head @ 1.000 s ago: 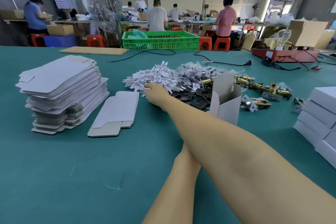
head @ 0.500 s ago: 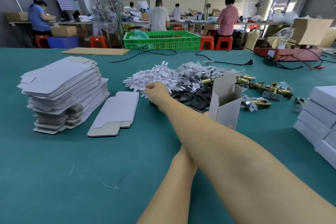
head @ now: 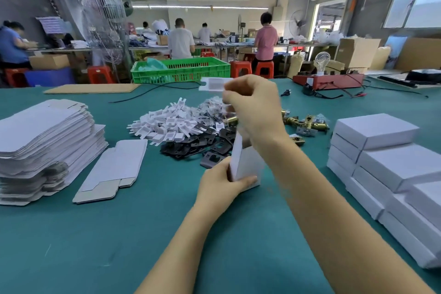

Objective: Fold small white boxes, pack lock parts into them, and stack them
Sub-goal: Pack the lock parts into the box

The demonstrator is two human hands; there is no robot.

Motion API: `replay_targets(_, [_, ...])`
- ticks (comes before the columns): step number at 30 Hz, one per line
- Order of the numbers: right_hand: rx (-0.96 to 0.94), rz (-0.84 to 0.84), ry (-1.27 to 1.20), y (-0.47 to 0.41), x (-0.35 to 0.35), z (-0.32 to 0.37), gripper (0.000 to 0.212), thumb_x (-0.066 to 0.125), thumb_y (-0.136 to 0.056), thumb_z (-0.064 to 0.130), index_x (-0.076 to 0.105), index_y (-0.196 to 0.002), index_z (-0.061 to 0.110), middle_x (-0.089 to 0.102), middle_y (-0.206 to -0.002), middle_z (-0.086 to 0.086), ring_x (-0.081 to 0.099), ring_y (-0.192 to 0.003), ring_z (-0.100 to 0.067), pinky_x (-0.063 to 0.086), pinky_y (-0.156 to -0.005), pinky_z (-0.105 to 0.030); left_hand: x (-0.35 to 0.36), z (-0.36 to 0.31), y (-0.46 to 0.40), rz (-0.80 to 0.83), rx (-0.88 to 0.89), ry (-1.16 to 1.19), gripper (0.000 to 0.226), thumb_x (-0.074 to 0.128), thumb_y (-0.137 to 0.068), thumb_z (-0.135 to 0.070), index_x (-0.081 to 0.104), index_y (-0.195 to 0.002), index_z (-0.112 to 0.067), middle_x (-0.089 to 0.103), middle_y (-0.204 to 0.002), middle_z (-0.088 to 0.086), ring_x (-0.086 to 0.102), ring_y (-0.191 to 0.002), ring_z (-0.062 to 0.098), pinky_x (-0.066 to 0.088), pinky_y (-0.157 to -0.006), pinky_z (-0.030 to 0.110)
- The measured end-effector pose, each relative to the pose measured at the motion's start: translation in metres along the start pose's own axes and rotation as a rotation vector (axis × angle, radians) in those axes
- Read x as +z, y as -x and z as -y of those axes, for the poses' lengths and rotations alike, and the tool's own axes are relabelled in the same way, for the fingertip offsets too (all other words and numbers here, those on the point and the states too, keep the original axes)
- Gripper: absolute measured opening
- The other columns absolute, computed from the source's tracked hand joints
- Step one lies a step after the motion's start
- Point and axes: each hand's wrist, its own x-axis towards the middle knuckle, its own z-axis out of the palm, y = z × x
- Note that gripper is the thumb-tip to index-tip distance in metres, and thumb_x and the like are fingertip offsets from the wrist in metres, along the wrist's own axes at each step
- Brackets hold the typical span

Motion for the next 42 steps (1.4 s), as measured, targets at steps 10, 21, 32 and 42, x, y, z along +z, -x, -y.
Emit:
replay_targets(10, [-0.026,-0.027,0.137,-0.028,-0.131,-0.017,0.032,0.073,-0.074,-0.003,0.061,-0.086,0.023,0.069,-0.083,-0.006,0.065,-0.076,-0.018,0.05,-0.064,-0.021,-0.003,-0.006,0.002,0.028,0.068,0.004,0.03,0.082,-0.064,-0.027,0.071,-0.089,-0.038,0.074,-0.089,-0.018,0.066,-0.084,0.004,0.051,-0.076,0.024])
replay_targets(21, [-0.192,0.673,0.53,-0.01,-0.124,0.028,0.018,0.076,-0.072,-0.002,0.077,-0.075,0.016,0.073,-0.069,0.007,0.07,-0.067,-0.004,0.056,-0.069,-0.018,-0.002,-0.009,0.005,0.015,0.1,0.037,0.042,0.086,-0.068,-0.015,0.072,-0.087,-0.05,0.074,-0.087,-0.017,0.063,-0.077,-0.003,0.05,-0.069,0.015])
replay_targets(32, [-0.211,0.685,0.851,-0.003,-0.076,0.023,0.023,0.065,-0.076,0.002,0.077,-0.074,0.021,0.071,-0.069,0.009,0.067,-0.071,-0.009,0.056,-0.069,-0.027,-0.003,-0.009,0.005,0.001,0.032,0.103,0.031,0.086,-0.072,-0.011,0.072,-0.073,-0.039,0.072,-0.076,-0.013,0.06,-0.068,0.0,0.046,-0.061,0.012])
replay_targets(42, [-0.141,0.813,0.755,-0.005,-0.071,0.015,0.018,0.07,-0.079,0.012,0.078,-0.083,0.028,0.068,-0.072,0.021,0.062,-0.071,0.006,0.047,-0.062,-0.011,-0.003,-0.007,0.004,0.001,0.044,0.117,0.032,0.086,-0.071,-0.01,0.071,-0.08,-0.038,0.074,-0.082,-0.016,0.064,-0.073,-0.003,0.047,-0.064,0.011])
